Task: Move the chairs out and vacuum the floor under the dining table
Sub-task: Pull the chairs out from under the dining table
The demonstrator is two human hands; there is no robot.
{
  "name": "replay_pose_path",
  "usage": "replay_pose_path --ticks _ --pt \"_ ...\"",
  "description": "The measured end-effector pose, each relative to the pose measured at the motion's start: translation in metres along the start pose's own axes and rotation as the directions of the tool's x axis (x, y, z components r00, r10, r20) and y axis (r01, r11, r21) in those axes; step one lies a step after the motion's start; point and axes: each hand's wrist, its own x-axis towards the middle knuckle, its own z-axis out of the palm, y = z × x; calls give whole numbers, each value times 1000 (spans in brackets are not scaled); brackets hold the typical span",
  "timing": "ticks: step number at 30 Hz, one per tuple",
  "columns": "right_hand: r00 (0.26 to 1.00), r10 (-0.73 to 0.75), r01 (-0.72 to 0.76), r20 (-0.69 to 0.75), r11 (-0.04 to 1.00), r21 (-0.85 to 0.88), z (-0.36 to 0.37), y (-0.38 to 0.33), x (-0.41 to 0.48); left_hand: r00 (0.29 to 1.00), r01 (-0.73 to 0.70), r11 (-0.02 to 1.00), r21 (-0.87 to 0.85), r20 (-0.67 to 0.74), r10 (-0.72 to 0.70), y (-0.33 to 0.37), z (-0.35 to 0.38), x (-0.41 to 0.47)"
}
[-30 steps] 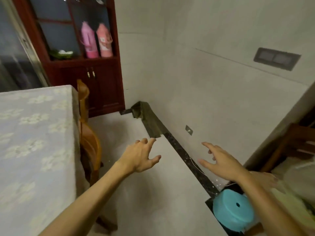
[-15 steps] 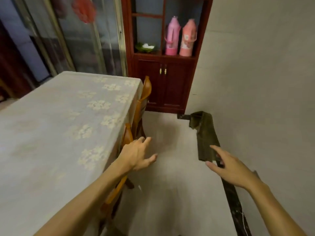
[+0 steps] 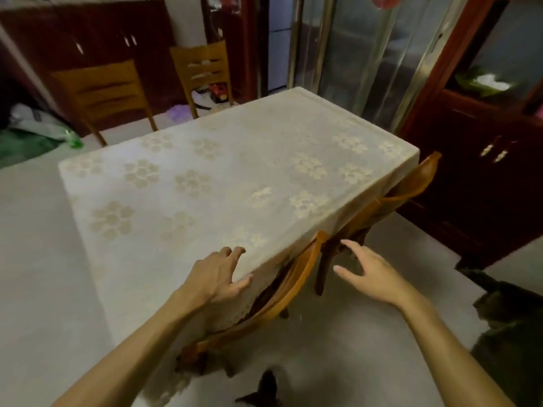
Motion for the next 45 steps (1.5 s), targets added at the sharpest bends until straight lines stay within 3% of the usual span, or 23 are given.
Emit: replay_pose_path --ticks 4,10,14,21,24,27,32,36,40,45 --pt "979 -172 179 108 982 -60 2 -27 78 987 162 983 -84 10 -162 -29 23 2" --pt "937 -250 315 243 906 -284 21 -40 159 950 311 925 -216 75 -302 -42 64 4" --pt "898 -281 394 340 857 -333 38 -40 194 911 409 849 -335 107 -397 -42 92 -10" --pt "732 -365 616 576 715 -330 70 -43 221 848 516 753 -408 119 -517 -45 114 -28" --pt "648 -381 713 659 609 -349 76 -40 223 814 572 727 -379 159 -558 -45 118 -29" --pt "615 -385 746 688 568 -349 80 -32 220 795 607 726 -324 240 -557 -39 123 -31" --pt "561 -248 791 790 443 -422 84 -15 196 722 690 655 -309 354 -594 -9 131 -45" --pt "489 -15 794 872 423 -438 103 1 188 637 761 595 -260 473 -608 20 144 -59" --pt "409 226 735 884 492 -466 145 9 201 548 817 542 -195 556 -626 48 166 -74" --pt "379 348 556 857 655 -512 186 42 209 423 874 467 -133 678 -601 70 203 -74"
